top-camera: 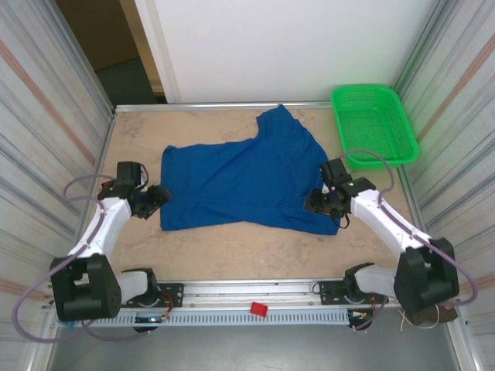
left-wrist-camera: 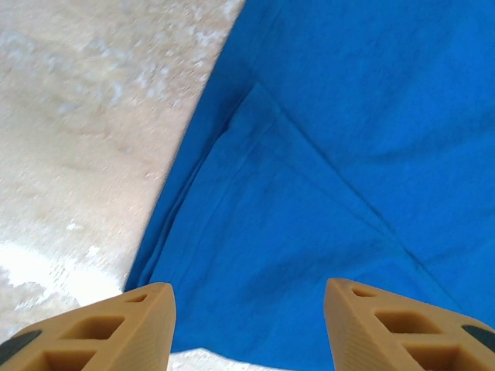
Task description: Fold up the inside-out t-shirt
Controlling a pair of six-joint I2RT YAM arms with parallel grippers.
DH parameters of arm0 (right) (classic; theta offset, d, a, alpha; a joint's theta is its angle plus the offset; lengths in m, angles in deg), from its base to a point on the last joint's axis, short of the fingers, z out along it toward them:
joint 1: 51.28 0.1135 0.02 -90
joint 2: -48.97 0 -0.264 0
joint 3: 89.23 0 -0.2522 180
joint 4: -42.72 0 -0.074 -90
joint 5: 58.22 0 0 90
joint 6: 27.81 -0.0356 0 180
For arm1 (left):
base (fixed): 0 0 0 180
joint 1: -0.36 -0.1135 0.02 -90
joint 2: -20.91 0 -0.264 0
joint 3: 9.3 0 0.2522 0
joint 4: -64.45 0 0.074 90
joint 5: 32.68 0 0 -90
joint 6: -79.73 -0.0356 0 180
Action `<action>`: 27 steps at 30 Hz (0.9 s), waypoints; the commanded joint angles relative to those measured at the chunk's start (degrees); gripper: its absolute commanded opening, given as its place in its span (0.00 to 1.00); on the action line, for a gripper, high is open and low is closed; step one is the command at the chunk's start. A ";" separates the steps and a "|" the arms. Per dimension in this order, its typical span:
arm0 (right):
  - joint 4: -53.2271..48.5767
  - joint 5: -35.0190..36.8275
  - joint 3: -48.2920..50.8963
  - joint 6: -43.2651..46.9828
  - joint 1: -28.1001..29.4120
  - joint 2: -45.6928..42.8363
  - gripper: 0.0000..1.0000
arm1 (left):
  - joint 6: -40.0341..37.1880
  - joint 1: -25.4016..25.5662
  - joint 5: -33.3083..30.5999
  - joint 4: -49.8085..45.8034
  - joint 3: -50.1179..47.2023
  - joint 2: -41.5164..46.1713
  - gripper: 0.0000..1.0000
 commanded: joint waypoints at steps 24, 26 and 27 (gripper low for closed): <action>1.38 3.39 -10.41 9.12 3.69 13.61 0.00 | -1.07 -0.47 5.46 4.44 2.07 -4.51 0.54; 0.50 4.80 -13.05 10.35 3.79 14.10 0.00 | -1.04 -0.47 5.52 4.53 1.97 -4.59 0.54; 0.18 5.26 -14.43 11.05 3.79 14.70 0.00 | -1.02 -0.42 5.52 4.62 1.93 -4.60 0.54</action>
